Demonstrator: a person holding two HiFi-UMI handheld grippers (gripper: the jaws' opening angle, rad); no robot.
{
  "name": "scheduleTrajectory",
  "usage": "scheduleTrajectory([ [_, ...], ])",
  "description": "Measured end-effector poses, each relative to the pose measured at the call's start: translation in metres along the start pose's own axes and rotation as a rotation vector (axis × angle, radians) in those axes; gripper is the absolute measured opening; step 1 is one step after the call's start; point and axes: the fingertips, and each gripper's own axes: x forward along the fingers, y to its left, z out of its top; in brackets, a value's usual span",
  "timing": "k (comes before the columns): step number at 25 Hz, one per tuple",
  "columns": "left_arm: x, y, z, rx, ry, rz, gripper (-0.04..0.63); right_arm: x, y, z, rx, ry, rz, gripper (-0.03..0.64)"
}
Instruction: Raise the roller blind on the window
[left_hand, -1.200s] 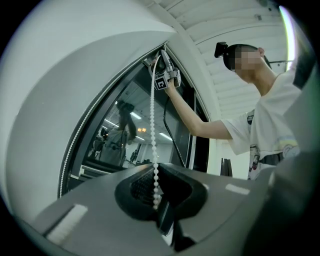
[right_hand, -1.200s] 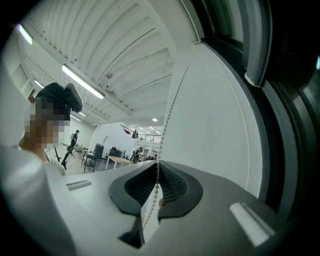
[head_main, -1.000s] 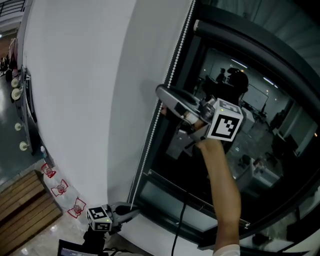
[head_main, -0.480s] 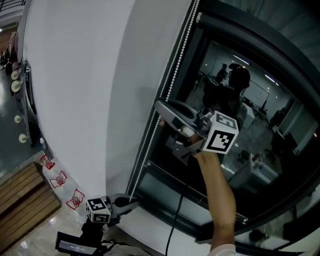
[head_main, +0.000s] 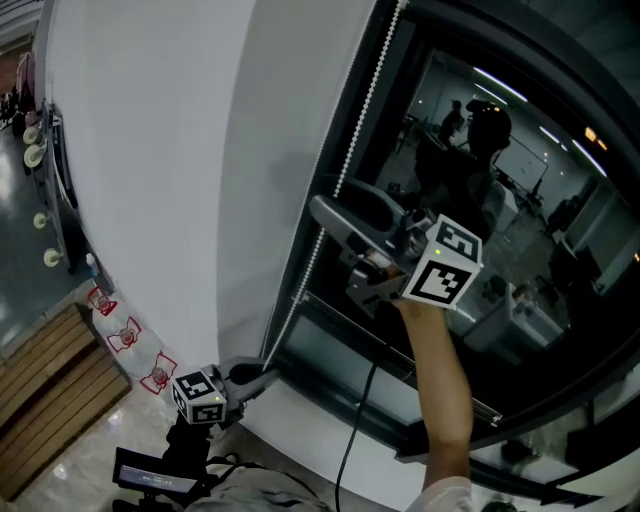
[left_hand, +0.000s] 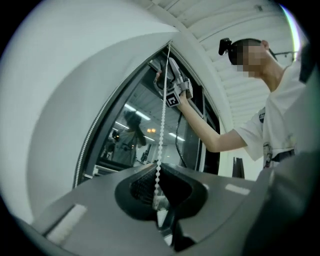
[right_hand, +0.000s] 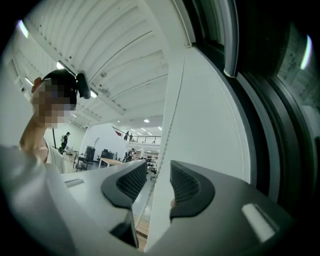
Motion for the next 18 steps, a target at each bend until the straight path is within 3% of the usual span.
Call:
scheduleTrajectory([
  [2, -0.012, 0.011, 0.001, 0.020, 0.008, 0.077, 0.016, -0.006, 0.004, -0.025, 0.034, -0.001, -0.036, 0.153],
  [3, -0.018, 0.017, 0.000, 0.033, 0.022, 0.113, 0.123, -0.012, 0.003, -0.036, 0.050, -0.012, -0.074, 0.169],
  [5, -0.032, 0.031, -0.004, 0.061, 0.055, 0.184, 0.186, -0.028, -0.002, -0.061, 0.060, -0.027, -0.186, 0.173],
  [11, -0.078, 0.053, -0.026, 0.082, 0.114, 0.345, 0.193, -0.098, 0.016, -0.174, 0.071, 0.042, -0.520, 0.152],
  [15, -0.089, 0.049, -0.040, 0.145, 0.176, 0.381, 0.193, -0.149, 0.055, -0.235, 0.148, 0.054, -0.695, 0.116],
  [18, -0.095, 0.048, -0.049, 0.132, 0.192, 0.386, 0.179, -0.167, 0.088, -0.271, 0.201, 0.074, -0.795, 0.109],
])
